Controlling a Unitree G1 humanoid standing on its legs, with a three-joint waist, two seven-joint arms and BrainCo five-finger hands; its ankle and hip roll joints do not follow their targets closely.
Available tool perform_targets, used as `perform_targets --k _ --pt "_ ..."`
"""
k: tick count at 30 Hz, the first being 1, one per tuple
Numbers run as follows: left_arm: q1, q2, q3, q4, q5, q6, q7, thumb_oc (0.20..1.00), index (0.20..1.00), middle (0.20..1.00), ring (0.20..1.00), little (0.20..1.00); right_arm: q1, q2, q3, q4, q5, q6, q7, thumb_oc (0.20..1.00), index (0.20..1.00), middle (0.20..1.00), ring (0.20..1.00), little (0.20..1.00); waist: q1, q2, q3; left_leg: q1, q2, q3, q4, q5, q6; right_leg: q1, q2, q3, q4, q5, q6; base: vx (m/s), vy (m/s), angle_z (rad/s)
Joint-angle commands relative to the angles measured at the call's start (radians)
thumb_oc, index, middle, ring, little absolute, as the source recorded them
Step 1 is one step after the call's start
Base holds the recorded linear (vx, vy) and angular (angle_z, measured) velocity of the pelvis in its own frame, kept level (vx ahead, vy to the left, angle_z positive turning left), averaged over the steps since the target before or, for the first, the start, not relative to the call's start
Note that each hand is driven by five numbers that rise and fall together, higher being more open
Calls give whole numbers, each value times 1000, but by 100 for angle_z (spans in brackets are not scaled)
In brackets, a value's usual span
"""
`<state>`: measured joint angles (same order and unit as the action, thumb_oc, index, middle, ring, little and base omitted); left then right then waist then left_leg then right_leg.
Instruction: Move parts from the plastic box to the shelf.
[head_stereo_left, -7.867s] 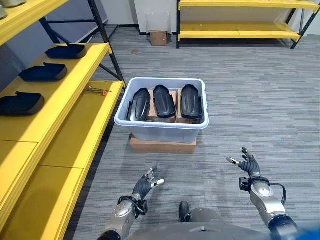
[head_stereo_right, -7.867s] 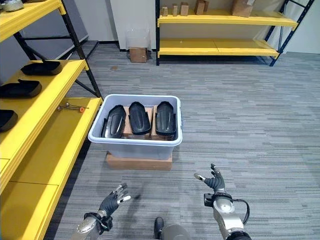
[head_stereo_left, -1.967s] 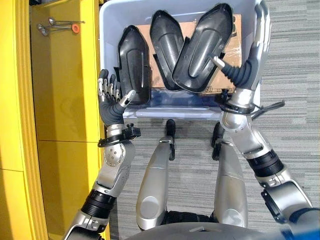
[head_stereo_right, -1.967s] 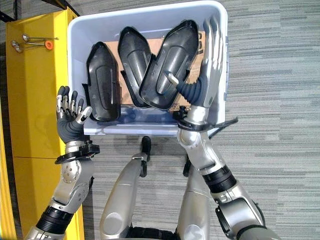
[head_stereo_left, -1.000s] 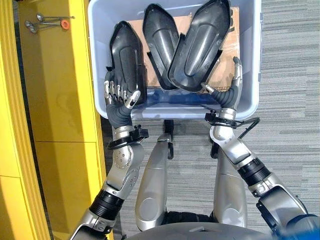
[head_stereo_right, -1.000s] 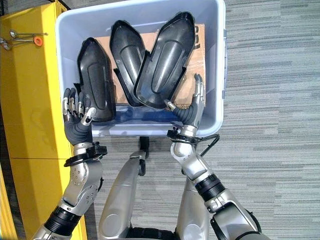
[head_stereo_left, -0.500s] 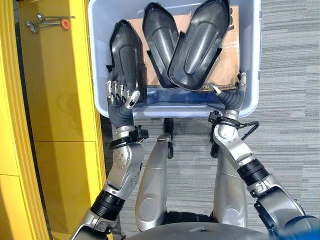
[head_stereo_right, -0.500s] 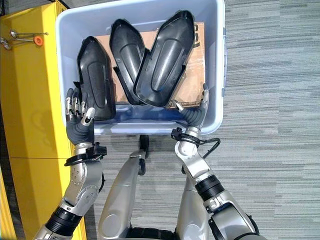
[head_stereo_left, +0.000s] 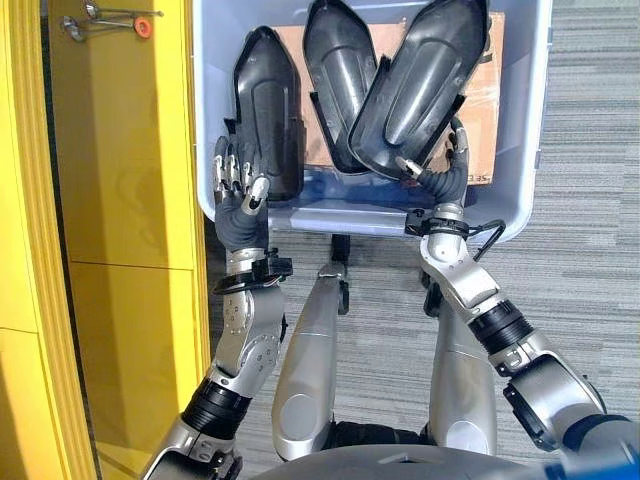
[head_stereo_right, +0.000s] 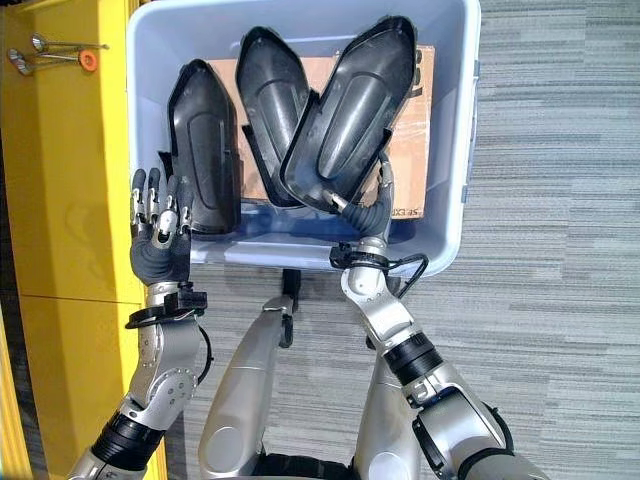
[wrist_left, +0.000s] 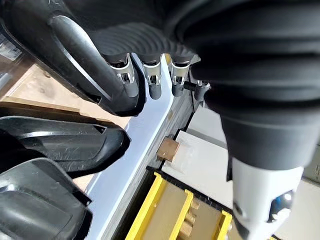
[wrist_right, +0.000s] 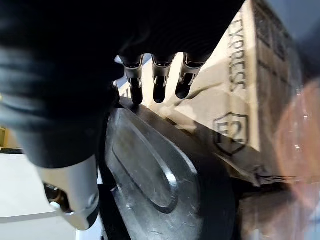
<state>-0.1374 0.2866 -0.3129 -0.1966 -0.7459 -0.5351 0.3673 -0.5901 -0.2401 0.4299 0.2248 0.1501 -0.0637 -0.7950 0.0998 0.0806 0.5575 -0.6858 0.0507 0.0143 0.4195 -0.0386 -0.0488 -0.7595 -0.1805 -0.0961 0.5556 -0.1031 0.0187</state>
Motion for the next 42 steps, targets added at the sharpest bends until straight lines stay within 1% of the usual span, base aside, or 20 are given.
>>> perform_targets --k 1,4,6,7,8,11,12,14,16,17,20,22,24,28,31,36,37,39,40,42 --pt "23 12 19 -169 56 -41 -23 1000 1000 1000 1000 1000 -7 13 -14 -114 -49 -39 -42 1000 1000 1000 1000 1000 -6 36 -37 -41 -71 47 -35 70 71 45 49 -25 -51 54 -23 16 32 0" --pt "12 0 4 -162 13 -57 -31 1000 1000 1000 1000 1000 -8 19 -37 -88 41 -31 -120 1000 1000 1000 1000 1000 -11 38 -37 -39 -73 52 -38 68 72 49 49 -22 -60 55 -24 8 54 0" --pt "6 -1 4 -157 22 -63 -22 1000 1000 1000 1000 1000 -5 21 -58 -59 93 -8 -122 1000 1000 1000 1000 1000 -14 39 -37 -42 -72 54 -34 66 72 47 49 -21 -59 55 -23 6 44 -1" --pt "2 -3 4 -155 30 -64 -19 1000 1000 1000 1000 1000 -5 22 -66 -44 115 -13 -131 1000 1000 1000 1000 1000 -15 40 -37 -45 -71 56 -31 65 73 44 49 -20 -55 53 -24 0 0 0" --pt "-9 -5 7 -155 -4 -60 -30 1000 1000 1000 1000 1000 -3 17 -103 -2 133 -34 -124 1000 1000 1000 1000 1000 -14 41 -37 -56 -71 59 -19 57 77 33 49 -26 -36 42 -26 0 0 0" --pt "-15 -9 8 -162 -38 -73 -33 1000 1000 1000 1000 1000 0 19 -111 -1 160 -7 -101 1000 1000 1000 1000 1000 -15 42 -37 -78 -72 57 -1 54 78 10 49 -26 -19 37 -27 19 -8 3" --pt "-7 -12 3 -160 -39 -75 -35 1000 1000 1000 1000 1000 11 23 -106 2 157 0 -103 1000 1000 1000 1000 1000 -16 39 -37 -58 -76 53 7 27 72 29 49 -18 -10 12 -20 60 -6 1" --pt "-11 -19 0 -159 -30 -77 -36 1000 1000 1000 1000 1000 11 31 -93 14 166 7 -117 1000 1000 1000 1000 1000 -16 40 -37 -62 -76 53 8 27 72 24 49 -18 -9 12 -21 30 0 0" --pt "-15 -23 -2 -160 -17 -70 -33 1000 1000 1000 1000 1000 10 34 -87 34 174 -9 -121 1000 1000 1000 1000 1000 -16 42 -37 -63 -77 54 10 25 73 22 48 -17 -7 10 -22 -4 39 0" --pt "-18 -24 -2 -160 -18 -67 -33 1000 1000 1000 1000 1000 7 31 -87 43 175 -19 -103 1000 1000 1000 1000 1000 -15 42 -37 -65 -77 53 11 25 73 20 48 -18 -6 9 -22 -9 43 0" --pt "-25 -24 1 -157 16 -70 -8 1000 1000 1000 1000 1000 -6 29 -86 55 184 -2 -57 1000 1000 1000 1000 1000 -14 43 -37 -67 -76 54 11 27 73 19 47 -19 -4 9 -20 -1 51 1" --pt "-24 -31 -1 -155 -16 -104 16 1000 1000 1000 1000 1000 -14 27 -74 68 193 -10 -25 1000 1000 1000 1000 1000 -11 46 -37 -69 -79 53 12 29 72 18 45 -20 0 7 -23 12 91 0" --pt "-18 -28 15 -155 -41 -118 37 1000 1000 1000 1000 1000 -17 28 -64 61 199 -16 2 1000 1000 1000 1000 1000 -9 49 -37 -71 -83 52 12 28 72 14 42 -17 -3 7 -22 -4 82 2" --pt "-6 -22 43 -178 -2 -88 -12 1000 1000 1000 1000 1000 -24 40 -54 33 233 -78 -2 1000 1000 1000 1000 1000 12 47 -37 -78 -88 46 17 28 78 14 34 -29 -9 15 -16 -1 19 5" --pt "-10 -24 36 -184 4 -82 -14 1000 1000 1000 1000 1000 -19 43 -60 18 246 -82 -16 1000 1000 1000 1000 1000 12 41 -37 -74 -89 46 15 27 80 22 34 -33 -20 22 -11 0 1 1" --pt "-28 -31 21 -182 19 -77 -5 1000 1000 1000 1000 1000 -35 40 -66 31 197 -58 -48 1000 1000 1000 1000 1000 10 40 -37 -69 -92 49 16 23 80 33 29 -29 -36 30 -6 -9 44 0" --pt "-46 -31 20 -181 33 -81 -1 1000 1000 1000 1000 1000 -63 28 -72 40 104 -57 -63 1000 1000 1000 1000 1000 11 44 -37 -92 -91 57 10 49 88 15 27 -37 -51 59 -13 -60 91 -2" --pt "-56 -30 17 -181 23 -82 -2 1000 1000 1000 1000 1000 -81 17 -77 33 22 -45 -102 1000 1000 1000 1000 1000 11 43 -37 -91 -92 61 9 49 90 17 25 -36 -59 64 -10 -30 80 0" --pt "-61 -29 16 -185 22 -77 -1 1000 1000 1000 1000 1000 -88 1 -88 15 -83 -23 -159 1000 1000 1000 1000 1000 9 41 -37 -87 -93 63 9 46 91 21 22 -36 -64 68 -5 9 67 2" --pt "-64 -32 10 -193 27 -71 10 1000 1000 1000 1000 1000 -95 -14 -99 -11 -170 -9 -196 1000 1000 1000 1000 1000 5 39 -37 -85 -92 69 9 44 92 23 20 -33 -69 73 -1 10 68 3"
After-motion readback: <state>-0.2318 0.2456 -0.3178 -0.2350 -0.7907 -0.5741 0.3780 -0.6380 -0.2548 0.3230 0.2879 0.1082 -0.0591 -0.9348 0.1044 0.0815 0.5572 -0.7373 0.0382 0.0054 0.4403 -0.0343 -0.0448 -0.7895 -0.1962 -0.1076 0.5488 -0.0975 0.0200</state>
